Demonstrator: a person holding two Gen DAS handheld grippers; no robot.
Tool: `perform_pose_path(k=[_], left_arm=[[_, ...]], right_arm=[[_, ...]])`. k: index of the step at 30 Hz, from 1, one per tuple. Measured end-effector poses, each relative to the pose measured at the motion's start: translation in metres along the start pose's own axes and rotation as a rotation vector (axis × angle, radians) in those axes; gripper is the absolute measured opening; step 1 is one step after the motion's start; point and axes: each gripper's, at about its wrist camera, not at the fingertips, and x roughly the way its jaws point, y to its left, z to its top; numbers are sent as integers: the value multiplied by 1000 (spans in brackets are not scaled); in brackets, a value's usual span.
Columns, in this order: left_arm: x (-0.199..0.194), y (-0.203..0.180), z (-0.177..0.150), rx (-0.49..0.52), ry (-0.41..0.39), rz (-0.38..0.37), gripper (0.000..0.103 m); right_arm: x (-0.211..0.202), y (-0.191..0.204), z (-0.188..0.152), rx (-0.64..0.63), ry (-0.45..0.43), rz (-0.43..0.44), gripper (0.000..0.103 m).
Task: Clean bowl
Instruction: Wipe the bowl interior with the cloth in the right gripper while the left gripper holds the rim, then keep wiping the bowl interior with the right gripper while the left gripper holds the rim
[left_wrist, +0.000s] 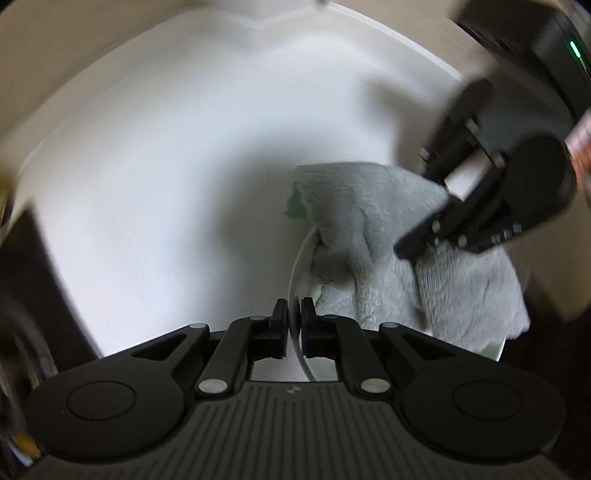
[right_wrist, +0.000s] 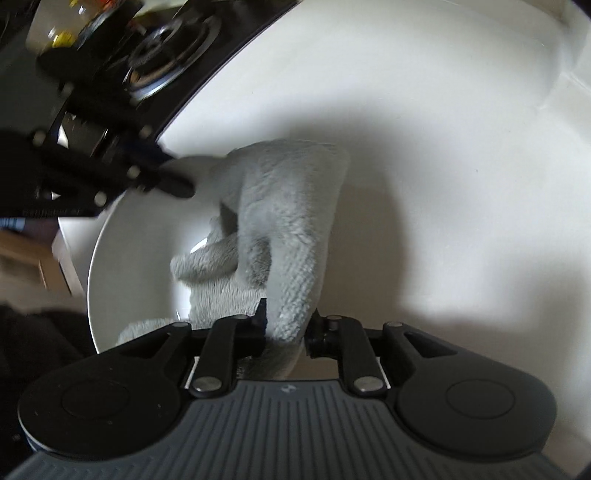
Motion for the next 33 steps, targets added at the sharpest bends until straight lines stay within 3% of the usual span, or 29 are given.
perform_pose_path(k=[3, 6, 9, 12, 18, 22, 26, 33], left_arm=[[-4, -5, 2, 95, 23, -10, 6], [-6, -10, 6, 148, 28, -26, 5], [-10, -10, 3, 131, 12, -35, 5], [-19, -2, -12, -13, -17, -36, 5], [-45, 12, -80, -498, -71, -67, 5], [-57, 2, -112, -612, -130, -67, 5], [-60, -6, -108, -541, -137, -18, 4], [-84, 7, -82, -195, -43, 8, 3]], right_arm=[[0, 1, 12, -87, -18, -57, 13], [-1, -1, 23, -150, -40, -59, 13], [-2, -5, 30, -134, -66, -39, 13], [-3, -8, 27, -83, -90, -41, 13], [-8, -18, 9, 54, -129, -46, 12], [-2, -10, 3, 102, -139, -41, 11], [2, 5, -4, 122, -139, -80, 11], [9, 18, -7, 98, -81, -59, 13]])
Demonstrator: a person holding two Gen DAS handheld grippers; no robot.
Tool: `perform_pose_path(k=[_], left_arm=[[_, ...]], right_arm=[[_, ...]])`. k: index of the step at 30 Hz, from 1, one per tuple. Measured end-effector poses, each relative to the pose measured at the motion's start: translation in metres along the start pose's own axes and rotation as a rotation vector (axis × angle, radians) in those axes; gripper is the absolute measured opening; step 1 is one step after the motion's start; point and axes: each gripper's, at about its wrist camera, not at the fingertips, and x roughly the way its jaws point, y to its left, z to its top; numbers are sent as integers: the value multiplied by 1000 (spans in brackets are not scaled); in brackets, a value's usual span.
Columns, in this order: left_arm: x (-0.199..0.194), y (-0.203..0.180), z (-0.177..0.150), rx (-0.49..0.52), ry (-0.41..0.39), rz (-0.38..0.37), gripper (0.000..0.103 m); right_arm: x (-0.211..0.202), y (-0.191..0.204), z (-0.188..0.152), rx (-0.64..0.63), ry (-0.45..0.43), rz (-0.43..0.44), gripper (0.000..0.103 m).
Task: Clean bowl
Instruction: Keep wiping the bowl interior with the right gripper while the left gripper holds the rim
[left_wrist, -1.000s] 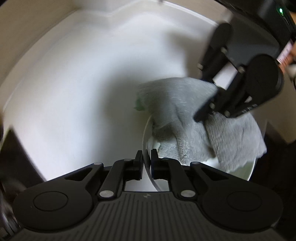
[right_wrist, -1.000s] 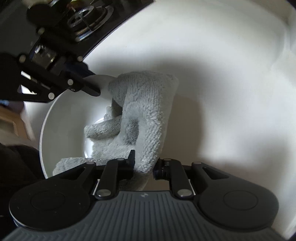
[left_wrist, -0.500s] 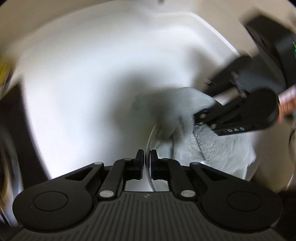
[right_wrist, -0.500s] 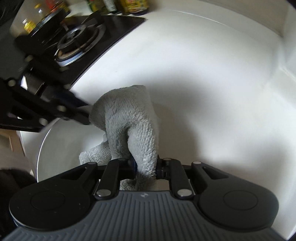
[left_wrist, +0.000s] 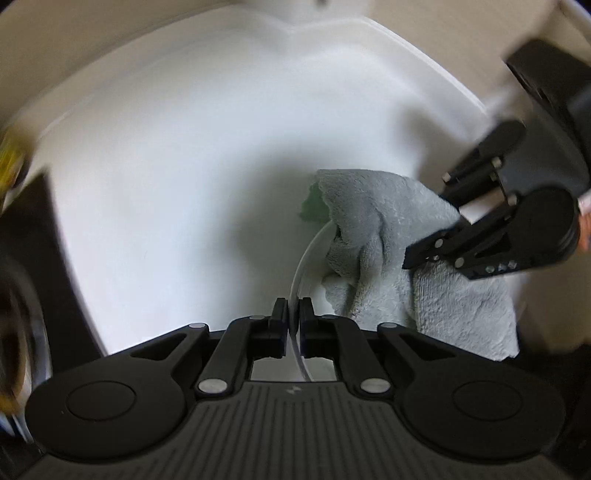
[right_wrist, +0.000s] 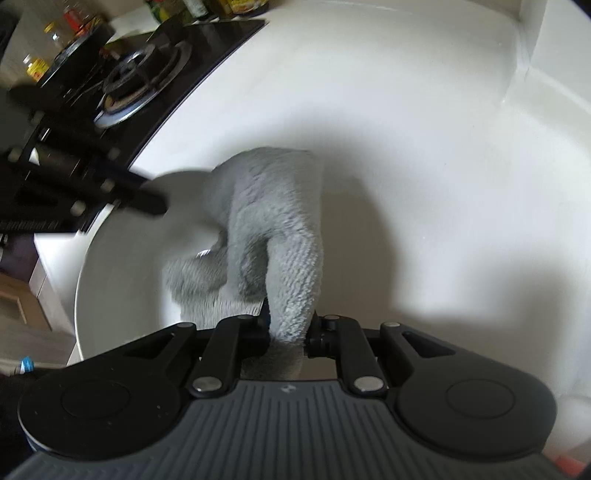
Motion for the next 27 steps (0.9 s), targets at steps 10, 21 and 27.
perform_pose_path(k=[10, 21, 27], left_arm=[[-1, -4, 31, 169, 12, -37, 4], [-42, 11, -49, -187, -47, -11, 11], [-56, 9, -45, 15, -12, -3, 5]], right_arm=[[10, 6, 41, -181, -26, -19, 15], [-1, 4, 4, 147, -104, -68, 12], [-1, 15, -6, 22, 3, -39, 14]])
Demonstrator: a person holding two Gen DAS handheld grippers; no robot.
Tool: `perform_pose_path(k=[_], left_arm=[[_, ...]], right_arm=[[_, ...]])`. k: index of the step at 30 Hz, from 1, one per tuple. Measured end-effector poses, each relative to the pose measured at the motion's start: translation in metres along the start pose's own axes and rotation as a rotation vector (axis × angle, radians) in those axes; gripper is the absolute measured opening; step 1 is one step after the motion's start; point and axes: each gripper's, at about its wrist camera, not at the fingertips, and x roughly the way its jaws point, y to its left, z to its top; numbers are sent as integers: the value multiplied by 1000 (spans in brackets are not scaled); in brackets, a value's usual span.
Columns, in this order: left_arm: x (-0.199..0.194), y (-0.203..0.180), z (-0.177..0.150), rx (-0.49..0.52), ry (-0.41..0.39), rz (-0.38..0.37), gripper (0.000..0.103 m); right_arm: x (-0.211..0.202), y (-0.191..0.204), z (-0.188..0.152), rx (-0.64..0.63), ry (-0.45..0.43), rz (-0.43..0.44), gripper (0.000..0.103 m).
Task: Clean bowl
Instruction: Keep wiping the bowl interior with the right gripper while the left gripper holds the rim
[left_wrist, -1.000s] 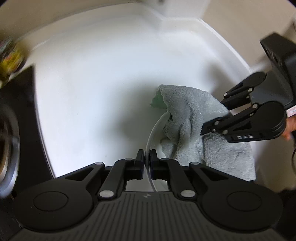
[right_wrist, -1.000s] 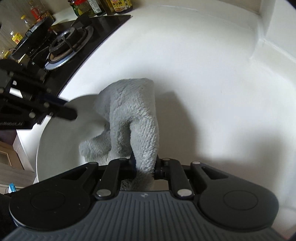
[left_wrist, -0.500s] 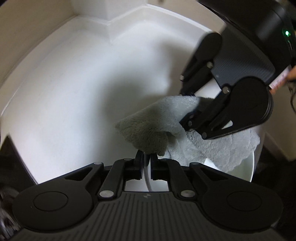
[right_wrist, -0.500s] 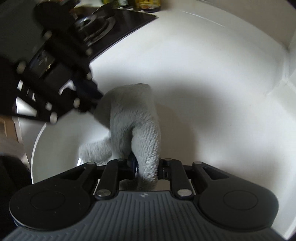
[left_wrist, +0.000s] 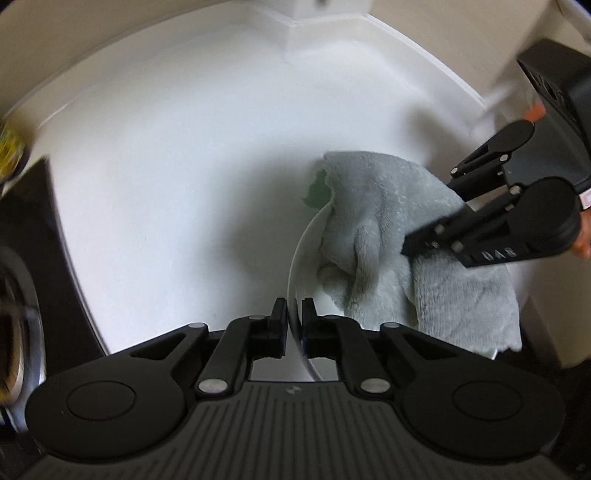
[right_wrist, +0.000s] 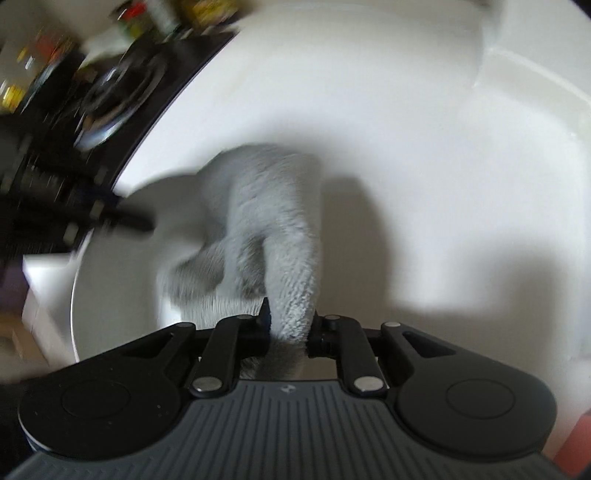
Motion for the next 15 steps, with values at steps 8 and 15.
perform_pose_path(k=[8, 15], left_arm=[[-16, 8, 28, 243, 46, -21, 5], [-46, 29, 1, -45, -14, -16, 7]], right_arm=[[9, 9, 39, -316, 34, -43, 19], [5, -10, 45, -127, -75, 28, 18]])
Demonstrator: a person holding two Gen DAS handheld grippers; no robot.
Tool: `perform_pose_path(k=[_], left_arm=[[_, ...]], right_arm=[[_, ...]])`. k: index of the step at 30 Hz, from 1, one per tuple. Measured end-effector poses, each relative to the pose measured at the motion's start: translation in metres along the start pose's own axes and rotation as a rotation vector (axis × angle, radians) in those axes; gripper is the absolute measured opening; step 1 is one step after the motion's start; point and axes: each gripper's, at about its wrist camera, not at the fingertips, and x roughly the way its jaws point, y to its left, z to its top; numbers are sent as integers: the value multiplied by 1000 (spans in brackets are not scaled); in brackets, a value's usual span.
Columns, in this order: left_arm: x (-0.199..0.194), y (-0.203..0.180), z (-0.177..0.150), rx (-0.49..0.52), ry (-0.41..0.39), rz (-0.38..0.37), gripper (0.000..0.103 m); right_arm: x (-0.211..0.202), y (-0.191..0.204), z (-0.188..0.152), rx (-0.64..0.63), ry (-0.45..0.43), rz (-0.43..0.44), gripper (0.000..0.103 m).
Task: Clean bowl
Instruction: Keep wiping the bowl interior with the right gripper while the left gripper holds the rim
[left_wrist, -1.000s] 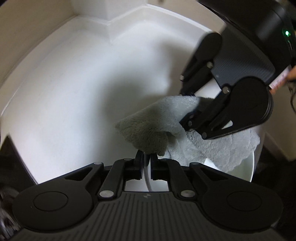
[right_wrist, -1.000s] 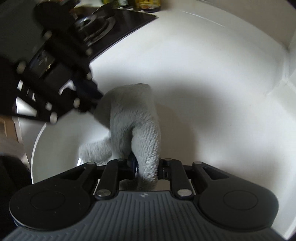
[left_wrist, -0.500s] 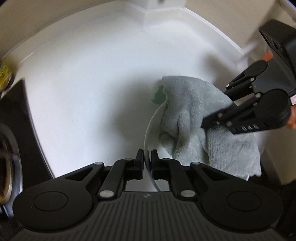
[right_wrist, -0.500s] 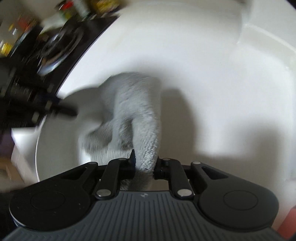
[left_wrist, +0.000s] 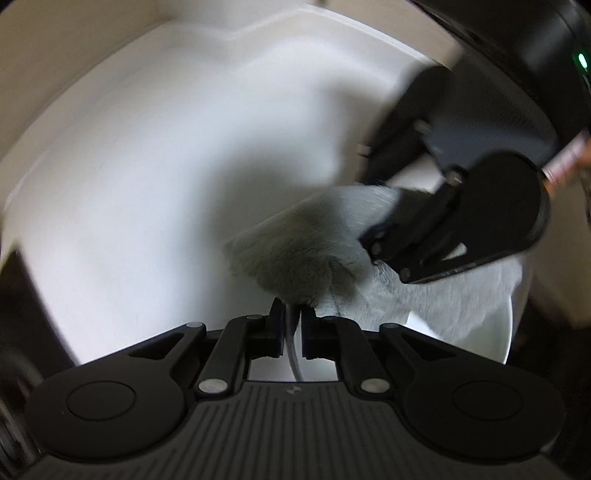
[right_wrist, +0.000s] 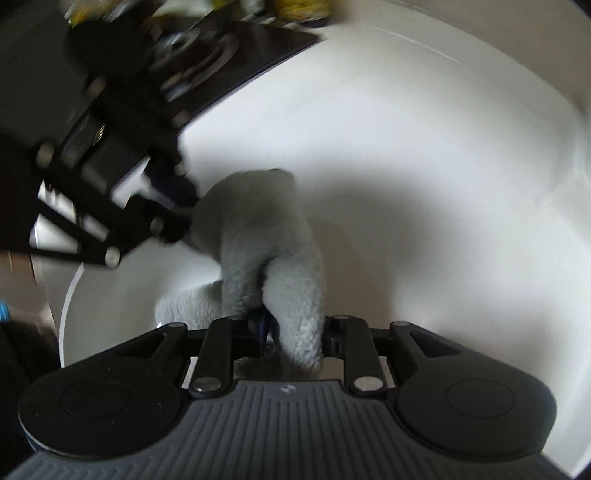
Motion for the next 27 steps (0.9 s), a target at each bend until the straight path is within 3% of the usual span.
perform_pose_path(k=[3, 6, 10, 15, 17, 20, 24, 27], left_arm=[[-21, 8, -32, -198, -21, 23, 9], [-36, 1, -57, -233, -42, 42, 9], [-50, -1, -63, -147, -39, 59, 5], [-50, 5, -53, 30, -8, -2, 4], [-25, 16, -42, 143, 3, 7, 5], [41, 13, -4, 235, 9, 17, 5], [38, 14, 0, 261, -4, -16, 5], [32, 20, -5, 167, -4, -1, 8]], right_arm=[[-7, -2, -11, 100, -30, -32, 16], [-13, 2, -26, 201, -44, -74, 14], [-9, 19, -33, 187, 20, -86, 12], [-10, 30, -35, -9, 151, -49, 18], [-7, 27, -28, -90, 191, -35, 20], [-3, 21, -15, -164, 173, -37, 21], [3, 11, 2, -167, 91, -36, 21], [4, 4, 8, -86, 36, -10, 21]])
